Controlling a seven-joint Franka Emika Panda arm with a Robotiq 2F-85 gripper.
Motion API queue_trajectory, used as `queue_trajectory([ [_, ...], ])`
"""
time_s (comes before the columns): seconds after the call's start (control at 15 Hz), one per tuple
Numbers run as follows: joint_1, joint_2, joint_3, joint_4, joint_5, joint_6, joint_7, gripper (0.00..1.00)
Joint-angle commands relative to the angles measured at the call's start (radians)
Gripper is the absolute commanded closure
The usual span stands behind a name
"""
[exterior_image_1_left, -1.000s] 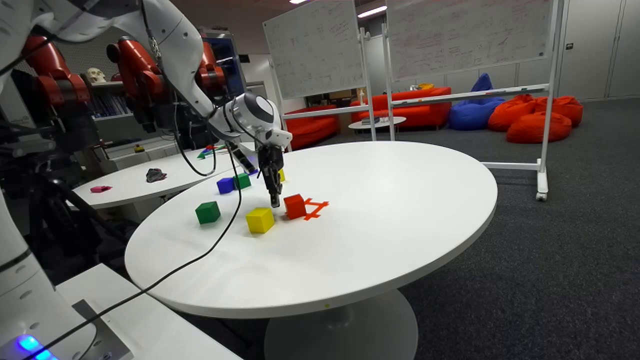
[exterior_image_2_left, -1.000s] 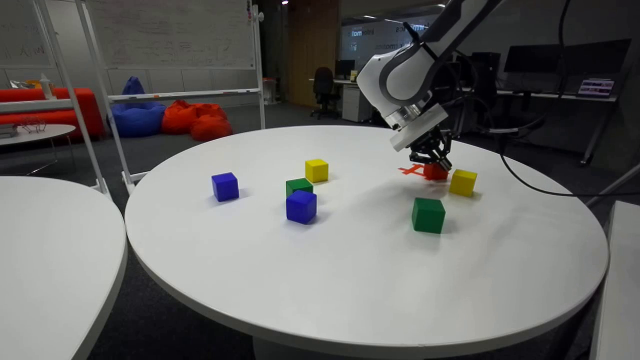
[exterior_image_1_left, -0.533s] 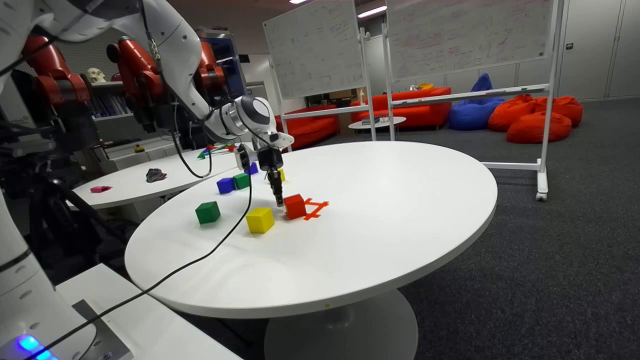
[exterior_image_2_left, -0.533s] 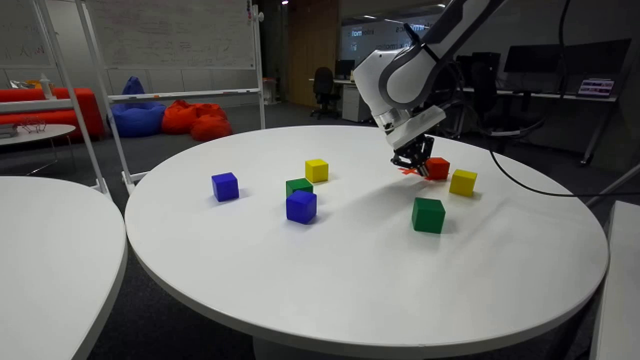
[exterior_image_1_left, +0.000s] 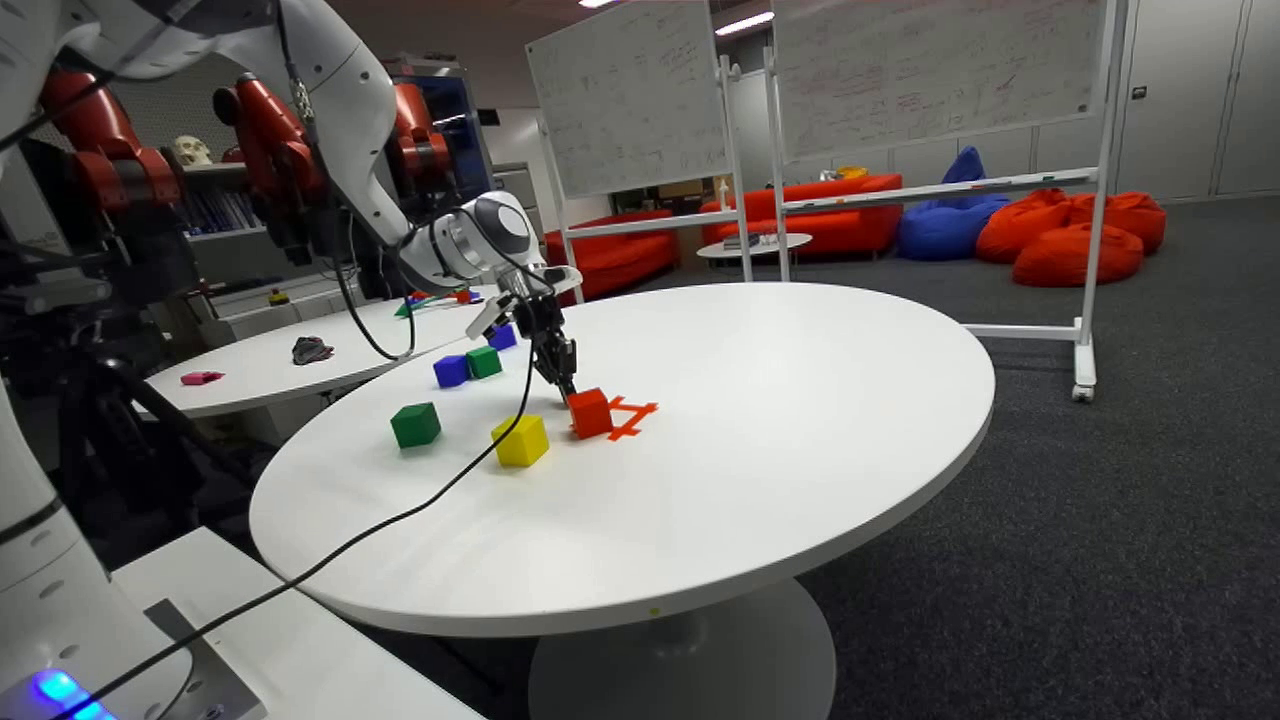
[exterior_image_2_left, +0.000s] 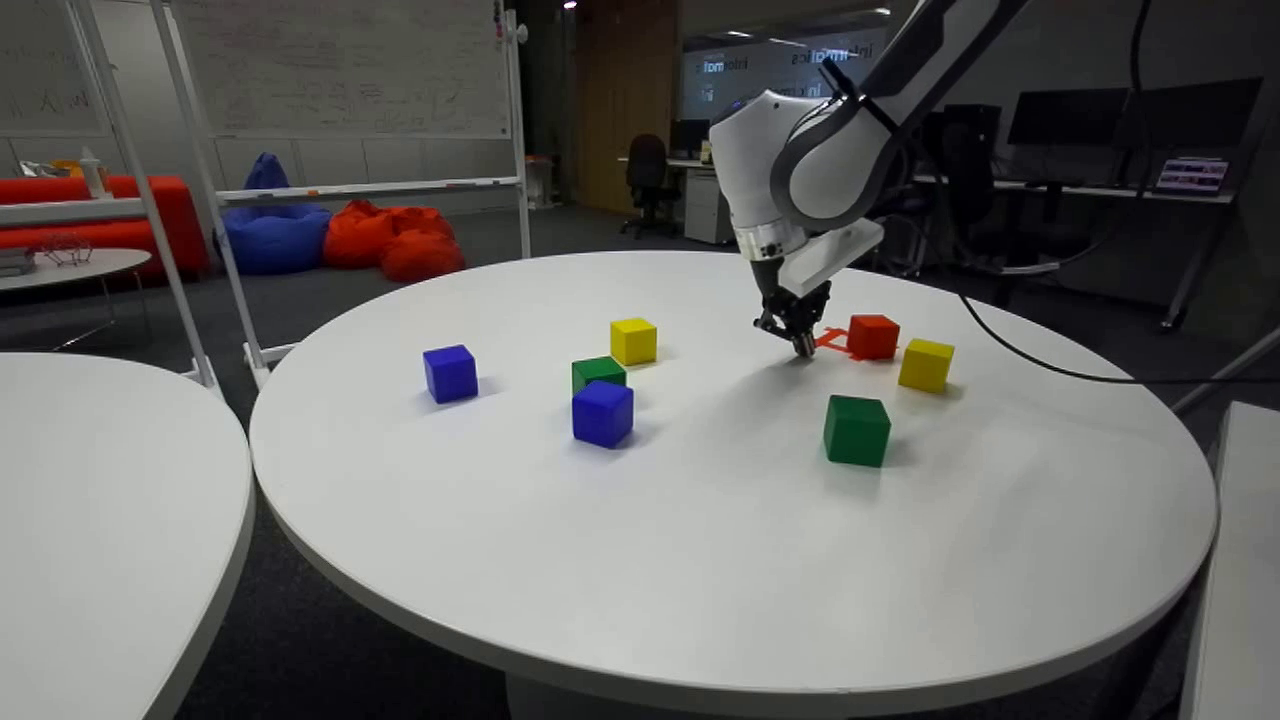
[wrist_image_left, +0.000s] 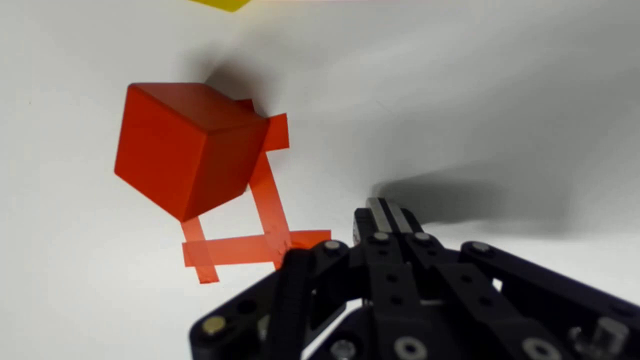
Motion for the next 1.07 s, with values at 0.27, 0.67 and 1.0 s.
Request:
queue_trajectory([
  [0.27, 0.016, 0.001, -0.018, 0.001, 0.016, -0.004, -0.036, 1.0],
  [0.67, 0.009, -0.01, 0.0, -0.029, -0.013, 0.17, -0.219, 1.0],
  [1.0, -0.014, -0.013, 0.022, -0.06, 0.002, 0.338, -0.409, 1.0],
])
